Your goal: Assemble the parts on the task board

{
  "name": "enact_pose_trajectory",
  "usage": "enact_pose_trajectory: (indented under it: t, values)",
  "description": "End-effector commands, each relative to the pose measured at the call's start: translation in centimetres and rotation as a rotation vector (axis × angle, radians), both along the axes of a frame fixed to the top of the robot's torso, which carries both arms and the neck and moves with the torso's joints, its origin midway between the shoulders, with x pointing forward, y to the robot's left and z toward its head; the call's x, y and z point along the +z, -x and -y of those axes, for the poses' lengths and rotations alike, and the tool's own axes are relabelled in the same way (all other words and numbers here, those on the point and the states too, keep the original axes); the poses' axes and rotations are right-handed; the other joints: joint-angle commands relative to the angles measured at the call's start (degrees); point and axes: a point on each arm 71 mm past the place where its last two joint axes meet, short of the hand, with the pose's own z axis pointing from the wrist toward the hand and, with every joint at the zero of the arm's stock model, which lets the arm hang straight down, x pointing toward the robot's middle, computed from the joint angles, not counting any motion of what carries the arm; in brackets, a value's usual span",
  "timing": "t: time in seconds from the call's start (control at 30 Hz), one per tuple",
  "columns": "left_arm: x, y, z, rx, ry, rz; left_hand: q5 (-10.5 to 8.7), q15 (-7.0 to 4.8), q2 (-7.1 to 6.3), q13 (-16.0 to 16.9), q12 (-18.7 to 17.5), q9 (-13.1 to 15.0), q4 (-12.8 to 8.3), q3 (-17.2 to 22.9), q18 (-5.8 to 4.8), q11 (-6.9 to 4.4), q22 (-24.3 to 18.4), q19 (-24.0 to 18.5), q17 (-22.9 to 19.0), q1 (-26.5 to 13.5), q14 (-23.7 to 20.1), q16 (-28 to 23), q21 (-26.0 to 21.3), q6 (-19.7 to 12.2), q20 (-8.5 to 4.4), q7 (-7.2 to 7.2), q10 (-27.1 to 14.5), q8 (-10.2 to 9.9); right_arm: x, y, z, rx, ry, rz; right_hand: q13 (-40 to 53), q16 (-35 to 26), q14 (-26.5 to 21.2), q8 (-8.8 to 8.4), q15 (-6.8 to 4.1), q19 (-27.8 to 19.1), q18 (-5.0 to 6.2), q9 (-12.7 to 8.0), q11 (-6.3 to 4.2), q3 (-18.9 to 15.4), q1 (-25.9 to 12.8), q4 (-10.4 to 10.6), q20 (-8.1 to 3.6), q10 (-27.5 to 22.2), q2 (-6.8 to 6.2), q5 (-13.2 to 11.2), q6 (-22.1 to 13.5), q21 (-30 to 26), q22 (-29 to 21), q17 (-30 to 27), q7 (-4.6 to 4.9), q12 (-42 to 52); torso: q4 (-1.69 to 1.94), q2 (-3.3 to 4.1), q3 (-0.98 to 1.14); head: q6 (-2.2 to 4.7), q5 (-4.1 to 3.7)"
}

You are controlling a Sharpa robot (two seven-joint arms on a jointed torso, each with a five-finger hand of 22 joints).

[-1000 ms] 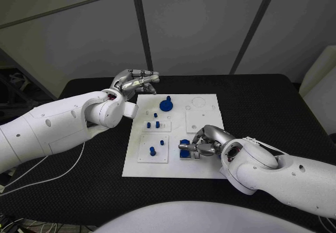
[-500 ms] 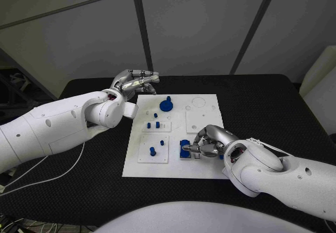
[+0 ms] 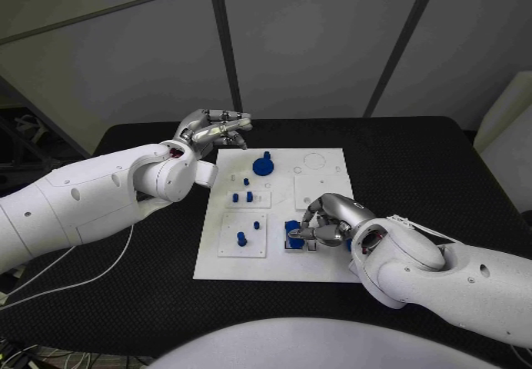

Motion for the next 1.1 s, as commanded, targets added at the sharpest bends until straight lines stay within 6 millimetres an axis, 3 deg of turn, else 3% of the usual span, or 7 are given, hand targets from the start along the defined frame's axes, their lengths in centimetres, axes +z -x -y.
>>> enact_pose_trajectory:
  t: [0.03,0.53,0.6,0.8,1.1]
  values:
    - [0.1,0.0,0.1,-0.011,0.002,0.005,0.09,-0.01,0.34,-0.07,0.37,0.08,-0.10,-0.36,0.19,-0.14,-0.07,0.03,-0.07,0.08,-0.44,0.24,-0.22,0.31,0.08,0.02,-0.43,0.18,-0.2,0.0,0.1,0.013,0.040,0.020,3.57,0.08,4.55,0.33,-0.43,3.22,-1.10,0.12,0.06,0.24,0.49,-0.38,-0.39,0.61,0.50,-0.22,0.33,0.28,8.96,8.77,-0.32,0.55,-0.10,0.03,-0.04,-0.08,0.07]
    - [0.1,0.0,0.1,-0.010,0.002,0.005,0.10,0.00,0.41,-0.09,0.53,0.07,-0.07,-0.45,0.19,-0.13,-0.10,0.00,-0.15,0.03,-0.50,0.28,-0.29,0.31,0.10,0.03,-0.53,0.22,0.0,-0.3,0.1,0.027,0.060,0.082,4.58,0.25,4.61,0.82,-0.70,3.39,-1.19,0.43,-0.25,0.75,2.41,-1.45,-0.62,1.40,0.86,-0.67,0.80,0.56,9.36,9.09,-0.64,1.77,-0.05,-0.01,0.01,-0.34,0.07]
    - [0.1,0.0,0.1,-0.011,0.002,0.005,0.10,0.00,0.41,-0.09,0.53,0.07,-0.07,-0.45,0.19,-0.13,-0.10,0.00,-0.15,0.03,-0.50,0.28,-0.29,0.31,0.10,0.03,-0.53,0.22,0.0,-0.3,0.0,0.034,0.045,0.081,4.54,0.28,4.62,0.83,-0.68,3.42,-1.21,0.43,-0.21,0.57,1.42,-0.68,-0.64,1.39,1.22,-0.82,0.84,0.60,9.43,9.14,-0.61,1.70,-0.08,-0.03,0.00,-0.32,0.13]
    - [0.1,-0.1,0.1,-0.010,0.001,0.004,0.10,0.00,0.47,-0.09,0.56,0.07,-0.04,-0.45,0.19,-0.13,-0.11,-0.01,-0.17,0.01,-0.53,0.28,-0.30,0.33,0.10,0.03,-0.55,0.23,0.3,0.0,-0.2,0.067,-0.027,0.077,4.98,0.46,4.69,0.73,-0.68,3.54,-1.27,0.43,-0.22,-1.71,-3.67,3.44,-0.65,1.79,1.34,2.25,0.99,0.77,9.66,9.44,-0.63,2.15,-0.10,-0.01,0.01,-0.35,0.14]
    - [0.1,-0.1,0.0,-0.009,0.000,0.003,0.11,0.01,0.54,-0.09,0.59,0.07,-0.03,-0.44,0.19,-0.13,-0.11,-0.02,-0.19,0.02,-0.55,0.28,-0.32,0.34,0.10,0.03,-0.57,0.25,0.8,0.6,0.4,0.110,-0.093,0.077,5.26,0.67,4.77,0.72,-0.78,3.66,-1.32,0.47,-0.35,-2.13,-3.03,3.63,-0.73,2.01,1.47,2.47,1.05,0.95,9.91,9.79,-0.78,2.45,-0.03,-0.07,0.01,-0.34,0.15]
